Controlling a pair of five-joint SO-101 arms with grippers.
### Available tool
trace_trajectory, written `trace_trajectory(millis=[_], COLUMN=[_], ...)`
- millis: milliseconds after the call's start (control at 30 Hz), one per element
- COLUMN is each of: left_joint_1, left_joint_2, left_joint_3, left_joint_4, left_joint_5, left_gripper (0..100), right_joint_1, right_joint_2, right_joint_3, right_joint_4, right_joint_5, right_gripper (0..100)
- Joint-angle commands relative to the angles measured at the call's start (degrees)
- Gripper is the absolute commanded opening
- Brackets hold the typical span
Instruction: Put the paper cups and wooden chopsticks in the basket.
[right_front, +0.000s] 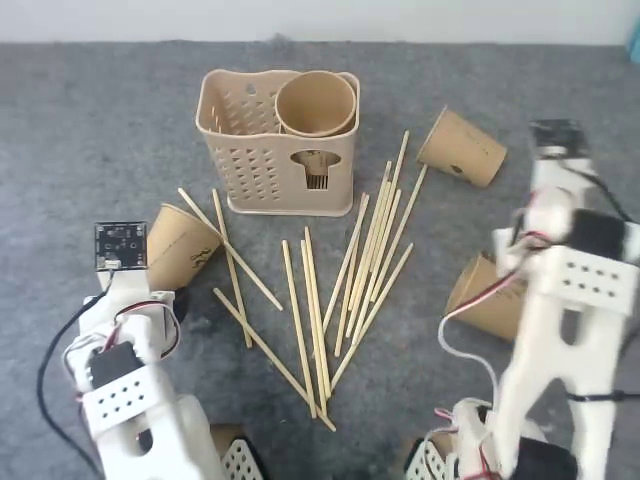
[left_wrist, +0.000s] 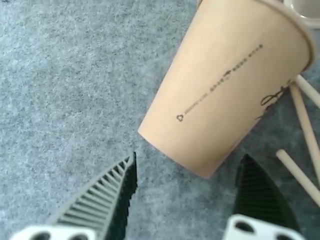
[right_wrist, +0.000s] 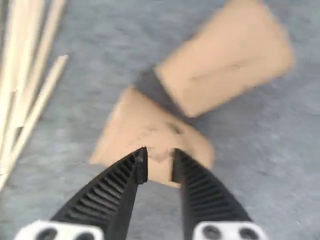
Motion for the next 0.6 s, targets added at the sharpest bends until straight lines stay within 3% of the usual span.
trace_trajectory(millis=[0,400,567], left_joint_1=[0.0,0.2,0.0], left_joint_2=[-1.1,-1.1,-1.1], left_joint_3=[-0.2,-0.2,-0.2], left_joint_4=[-0.8,-0.7,-0.7], left_joint_5=[-0.5,-2.5,-2.6], left_gripper=[30,30,30], right_joint_1=[-6.6,-11.2,-18.4], right_joint_2=[-2.6,-3.0,-2.7], right_joint_3=[0.5,9.3,9.5], right_joint_4=[0.0,-11.6,-13.6], right_joint_5=[-3.3,-3.3,-3.7], right_gripper=[15.9,15.4,0.4])
